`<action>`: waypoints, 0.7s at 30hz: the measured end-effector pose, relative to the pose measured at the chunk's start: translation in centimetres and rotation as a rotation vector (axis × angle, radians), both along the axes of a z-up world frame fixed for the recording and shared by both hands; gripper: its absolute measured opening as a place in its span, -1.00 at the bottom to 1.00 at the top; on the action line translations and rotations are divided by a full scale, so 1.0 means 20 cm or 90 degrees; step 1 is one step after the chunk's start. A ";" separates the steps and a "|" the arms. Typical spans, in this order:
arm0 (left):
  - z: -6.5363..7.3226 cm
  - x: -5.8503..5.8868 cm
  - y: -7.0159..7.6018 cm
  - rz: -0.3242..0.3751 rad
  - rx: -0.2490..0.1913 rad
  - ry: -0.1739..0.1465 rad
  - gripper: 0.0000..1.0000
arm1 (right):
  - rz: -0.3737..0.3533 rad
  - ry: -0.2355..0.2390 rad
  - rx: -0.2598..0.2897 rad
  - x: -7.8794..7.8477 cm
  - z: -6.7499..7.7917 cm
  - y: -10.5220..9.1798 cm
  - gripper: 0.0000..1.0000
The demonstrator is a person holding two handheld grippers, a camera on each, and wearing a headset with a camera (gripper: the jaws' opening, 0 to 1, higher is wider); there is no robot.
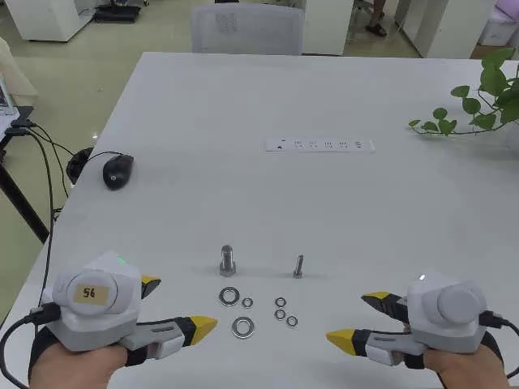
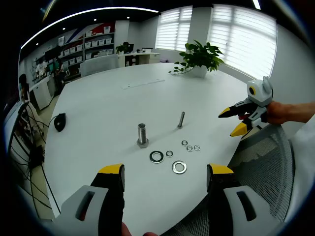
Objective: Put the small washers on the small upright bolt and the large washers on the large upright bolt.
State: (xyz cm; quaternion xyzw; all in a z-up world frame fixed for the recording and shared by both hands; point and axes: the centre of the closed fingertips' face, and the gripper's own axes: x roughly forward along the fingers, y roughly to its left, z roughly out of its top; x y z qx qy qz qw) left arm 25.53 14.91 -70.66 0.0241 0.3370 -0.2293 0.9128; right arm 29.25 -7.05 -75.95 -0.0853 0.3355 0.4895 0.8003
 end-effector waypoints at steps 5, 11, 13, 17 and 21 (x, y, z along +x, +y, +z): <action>0.00 -0.01 -0.01 0.002 0.000 0.001 0.34 | 0.002 -0.001 0.002 0.01 0.01 0.01 0.21; 0.00 -0.02 -0.01 0.002 0.004 0.003 0.33 | -0.003 -0.001 0.000 0.01 0.00 0.00 0.21; 0.00 -0.02 0.00 0.002 0.005 0.003 0.33 | -0.007 0.001 0.002 0.00 0.00 0.00 0.21; -0.01 -0.02 0.02 0.002 0.010 0.003 0.32 | -0.008 0.001 -0.004 -0.01 -0.01 -0.01 0.21; -0.01 -0.01 0.04 0.006 0.009 0.001 0.31 | -0.009 0.002 -0.006 -0.01 -0.01 0.00 0.19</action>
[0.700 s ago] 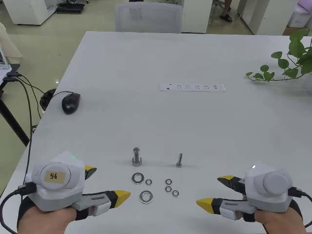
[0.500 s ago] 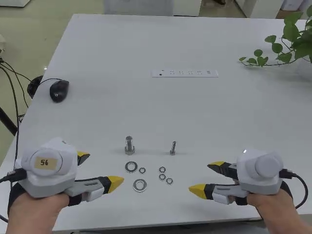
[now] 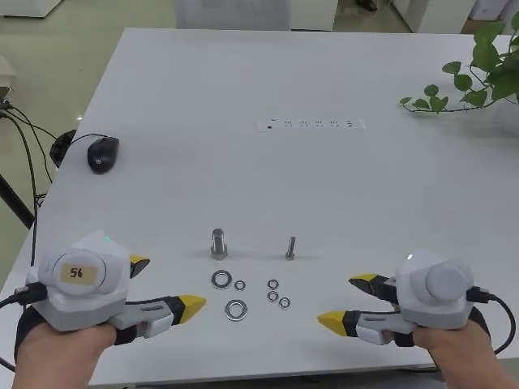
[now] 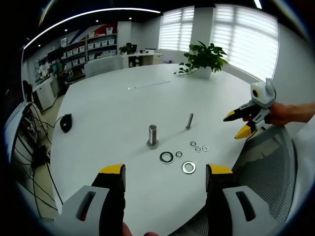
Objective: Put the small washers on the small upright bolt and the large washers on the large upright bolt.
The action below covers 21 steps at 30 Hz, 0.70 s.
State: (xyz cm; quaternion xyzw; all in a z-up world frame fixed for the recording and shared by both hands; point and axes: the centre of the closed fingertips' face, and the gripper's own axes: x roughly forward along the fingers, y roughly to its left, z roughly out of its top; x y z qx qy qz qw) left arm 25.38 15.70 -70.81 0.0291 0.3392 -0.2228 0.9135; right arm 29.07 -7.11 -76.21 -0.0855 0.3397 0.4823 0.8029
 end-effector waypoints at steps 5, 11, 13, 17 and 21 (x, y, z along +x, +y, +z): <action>0.01 0.00 0.00 0.001 -0.002 -0.003 0.31 | 0.003 -0.003 -0.002 0.00 0.01 0.02 0.18; 0.01 -0.01 0.00 0.002 -0.003 -0.003 0.31 | 0.007 -0.007 -0.005 0.01 0.01 0.03 0.17; 0.01 -0.02 0.01 0.004 -0.004 -0.003 0.31 | 0.009 -0.005 -0.006 0.02 0.00 0.05 0.16; 0.01 -0.02 0.02 0.005 -0.003 -0.003 0.32 | 0.015 -0.009 -0.003 0.02 0.02 0.07 0.16; 0.00 -0.02 0.04 0.001 -0.002 -0.003 0.32 | 0.021 -0.010 -0.010 0.02 0.01 0.08 0.16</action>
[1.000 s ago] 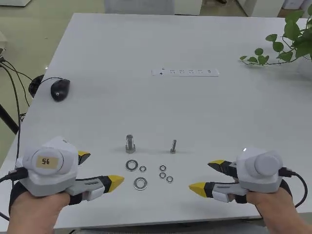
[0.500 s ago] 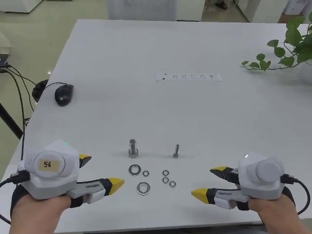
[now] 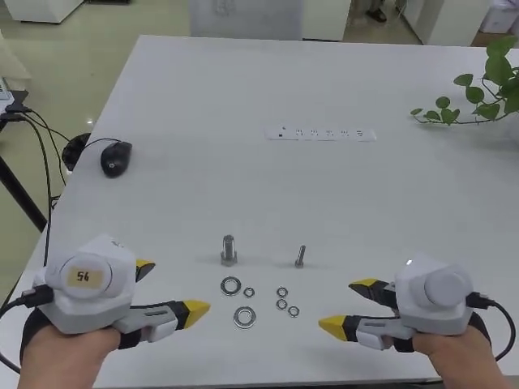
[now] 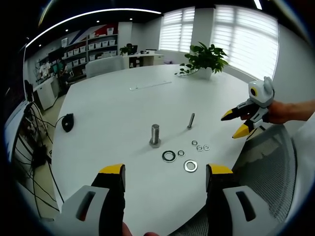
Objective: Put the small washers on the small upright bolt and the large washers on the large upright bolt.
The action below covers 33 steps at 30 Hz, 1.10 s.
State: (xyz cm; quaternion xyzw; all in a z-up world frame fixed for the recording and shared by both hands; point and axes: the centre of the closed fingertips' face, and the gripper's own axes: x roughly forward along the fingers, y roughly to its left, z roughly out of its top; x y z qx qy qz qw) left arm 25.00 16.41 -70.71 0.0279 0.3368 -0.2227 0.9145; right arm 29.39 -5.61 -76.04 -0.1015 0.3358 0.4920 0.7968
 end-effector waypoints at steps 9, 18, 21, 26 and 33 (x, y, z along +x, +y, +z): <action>0.00 0.01 0.00 -0.001 -0.004 -0.001 0.32 | -0.009 0.000 -0.008 0.01 -0.01 -0.02 0.08; 0.00 0.01 -0.02 -0.009 -0.007 -0.001 0.32 | -0.004 0.001 -0.028 0.01 -0.04 -0.02 -0.01; 0.00 0.02 -0.02 -0.010 -0.006 -0.002 0.32 | 0.009 -0.001 -0.044 0.00 -0.06 -0.01 -0.06; 0.00 0.03 -0.01 -0.007 -0.007 -0.004 0.32 | 0.036 0.009 -0.046 0.01 -0.07 0.04 -0.16; 0.00 0.02 0.00 -0.003 -0.007 -0.004 0.32 | 0.082 0.018 -0.065 0.01 -0.11 0.13 -0.21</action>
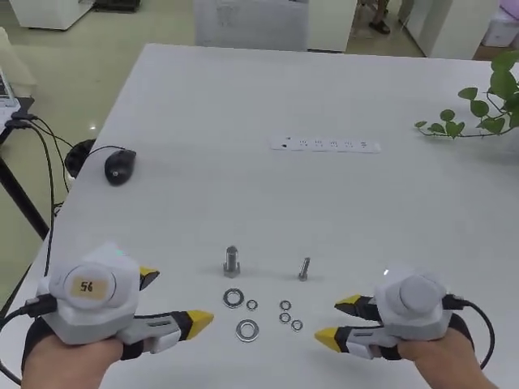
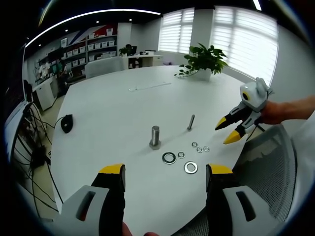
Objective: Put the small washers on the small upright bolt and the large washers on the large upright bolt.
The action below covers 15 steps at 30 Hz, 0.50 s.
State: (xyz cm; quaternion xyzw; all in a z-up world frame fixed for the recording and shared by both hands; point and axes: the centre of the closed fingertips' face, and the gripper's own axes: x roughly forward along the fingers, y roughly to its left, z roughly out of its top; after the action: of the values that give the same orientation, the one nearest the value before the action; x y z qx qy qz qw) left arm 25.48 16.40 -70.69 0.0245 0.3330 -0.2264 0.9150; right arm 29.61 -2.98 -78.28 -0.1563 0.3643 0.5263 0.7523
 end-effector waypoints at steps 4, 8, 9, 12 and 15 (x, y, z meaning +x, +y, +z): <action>0.00 -0.01 0.01 0.003 -0.001 0.000 0.32 | 0.037 -0.007 -0.023 -0.01 -0.03 0.04 -0.32; -0.01 -0.02 0.01 0.007 -0.001 0.001 0.32 | 0.081 -0.004 -0.038 -0.03 -0.06 0.09 -0.39; -0.01 -0.03 0.01 0.007 0.000 0.001 0.32 | 0.093 -0.005 -0.043 -0.03 -0.07 0.09 -0.41; -0.01 -0.03 0.02 0.007 0.002 0.003 0.32 | 0.126 -0.013 -0.075 -0.04 -0.11 0.11 -0.48; -0.01 -0.03 0.02 0.006 0.004 0.003 0.32 | 0.172 -0.022 -0.105 -0.05 -0.15 0.12 -0.51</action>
State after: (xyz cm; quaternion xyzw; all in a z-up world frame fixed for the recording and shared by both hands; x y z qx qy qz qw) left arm 24.78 16.73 -70.83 0.0257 0.3359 -0.2212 0.9152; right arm 28.64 -0.56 -81.22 -0.2737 0.3689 0.5883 0.6655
